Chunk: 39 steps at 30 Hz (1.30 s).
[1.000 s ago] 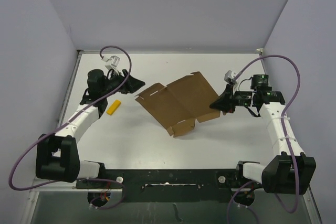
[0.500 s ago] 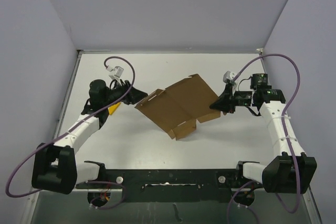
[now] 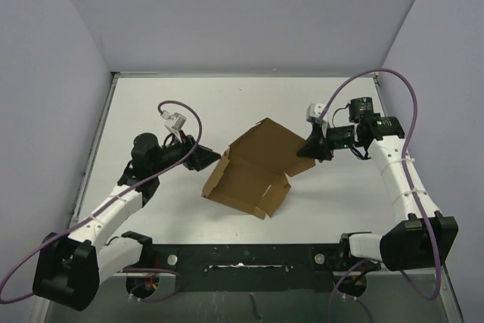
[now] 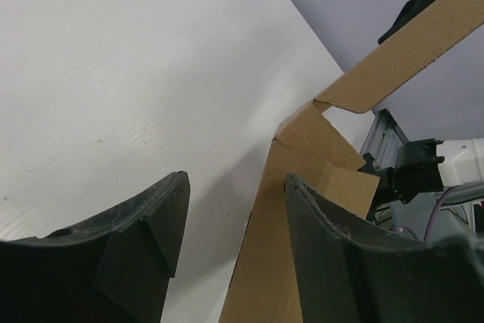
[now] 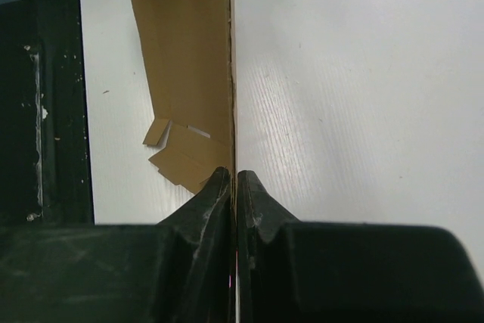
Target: Fold the paper box
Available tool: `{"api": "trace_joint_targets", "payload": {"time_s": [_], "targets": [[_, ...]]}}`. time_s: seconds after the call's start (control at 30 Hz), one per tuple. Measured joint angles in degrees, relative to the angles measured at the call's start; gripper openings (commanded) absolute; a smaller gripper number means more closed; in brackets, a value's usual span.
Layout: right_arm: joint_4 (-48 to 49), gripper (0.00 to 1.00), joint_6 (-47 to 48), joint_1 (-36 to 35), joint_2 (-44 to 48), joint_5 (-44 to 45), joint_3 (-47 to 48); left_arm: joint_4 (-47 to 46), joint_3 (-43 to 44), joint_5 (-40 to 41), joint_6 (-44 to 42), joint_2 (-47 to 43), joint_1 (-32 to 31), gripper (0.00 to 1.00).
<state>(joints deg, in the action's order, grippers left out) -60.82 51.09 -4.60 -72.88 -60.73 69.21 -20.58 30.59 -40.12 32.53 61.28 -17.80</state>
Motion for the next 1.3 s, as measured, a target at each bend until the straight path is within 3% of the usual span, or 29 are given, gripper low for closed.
{"api": "trace_joint_targets", "payload": {"time_s": [0.37, 0.7, 0.87, 1.0, 1.3], "targets": [[-3.45, 0.0, 7.23, 0.0, 0.02, 1.7, 1.6, 0.26, -6.29, 2.58, 2.45, -7.63, -1.77, 0.59], [-3.56, 0.0, 8.41, 0.0, 0.04, 1.79, 1.6, 0.72, -10.14, 4.76, 4.39, -12.68, -2.49, 0.63], [-2.56, 0.0, 5.53, 0.11, 0.04, 1.81, 1.6, 1.7, -10.21, 5.66, 4.59, -14.56, -2.86, 0.74], [-2.4, 0.0, 3.61, 1.51, 0.0, 0.98, 1.6, 4.37, -10.88, 8.5, 4.96, -21.73, -2.86, 0.82], [-4.15, 0.0, 1.05, 7.45, -2.56, -5.81, 1.6, 9.31, -15.37, 19.32, 6.45, -37.09, -2.84, 0.85]]}}
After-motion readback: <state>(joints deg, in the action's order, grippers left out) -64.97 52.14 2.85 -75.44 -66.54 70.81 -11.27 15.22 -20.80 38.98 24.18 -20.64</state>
